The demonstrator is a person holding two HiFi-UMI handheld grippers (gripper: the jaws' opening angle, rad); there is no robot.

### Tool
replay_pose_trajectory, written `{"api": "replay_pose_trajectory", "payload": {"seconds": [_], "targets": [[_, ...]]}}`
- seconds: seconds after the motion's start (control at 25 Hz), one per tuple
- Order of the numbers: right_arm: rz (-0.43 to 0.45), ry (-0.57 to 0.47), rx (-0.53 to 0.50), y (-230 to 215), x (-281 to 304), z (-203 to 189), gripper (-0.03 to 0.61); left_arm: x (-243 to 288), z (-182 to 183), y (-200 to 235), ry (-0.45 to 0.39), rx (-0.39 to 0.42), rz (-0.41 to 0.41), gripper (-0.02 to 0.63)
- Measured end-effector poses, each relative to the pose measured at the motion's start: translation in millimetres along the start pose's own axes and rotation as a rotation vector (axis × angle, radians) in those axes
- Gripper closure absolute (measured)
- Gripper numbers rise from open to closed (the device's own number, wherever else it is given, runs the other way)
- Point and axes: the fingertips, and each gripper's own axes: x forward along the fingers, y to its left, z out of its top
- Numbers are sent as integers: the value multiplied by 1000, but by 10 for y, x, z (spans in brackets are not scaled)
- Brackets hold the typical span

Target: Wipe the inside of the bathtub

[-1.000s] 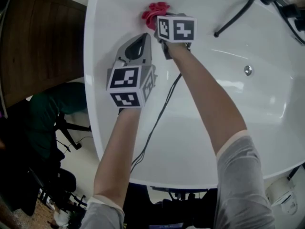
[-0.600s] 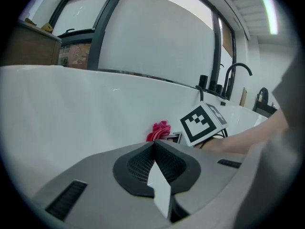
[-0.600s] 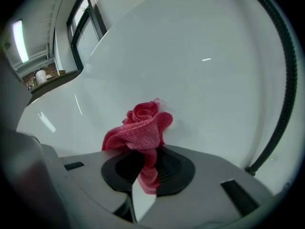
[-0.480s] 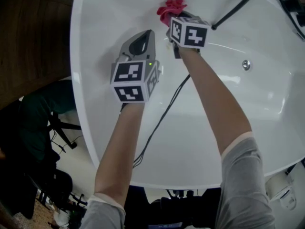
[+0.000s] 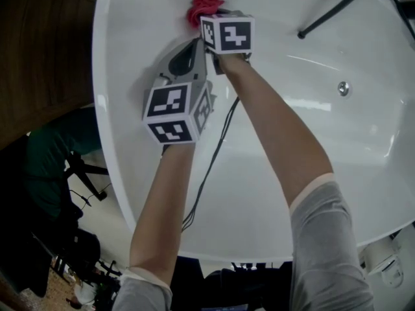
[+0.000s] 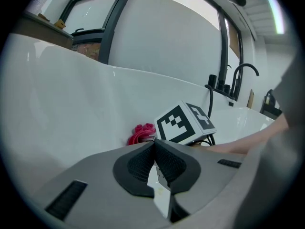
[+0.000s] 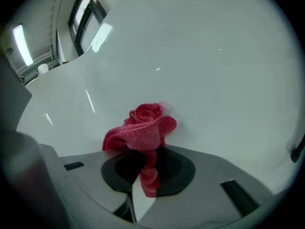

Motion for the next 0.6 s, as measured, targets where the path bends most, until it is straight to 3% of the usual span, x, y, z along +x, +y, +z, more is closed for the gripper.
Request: {"api": "replay_pose_trajectory", "payload": {"seconds": [0.24, 0.48, 0.6], "targets": [[73, 2, -80, -11, -1, -44, 520, 2, -27, 68, -9, 7, 43, 609], [-59, 69, -28, -800, -186, -445, 522, 67, -134, -16, 9, 12, 27, 609], [-89, 79, -41, -951, -235, -500, 522, 96, -204, -52, 17, 4, 23, 609]]}}
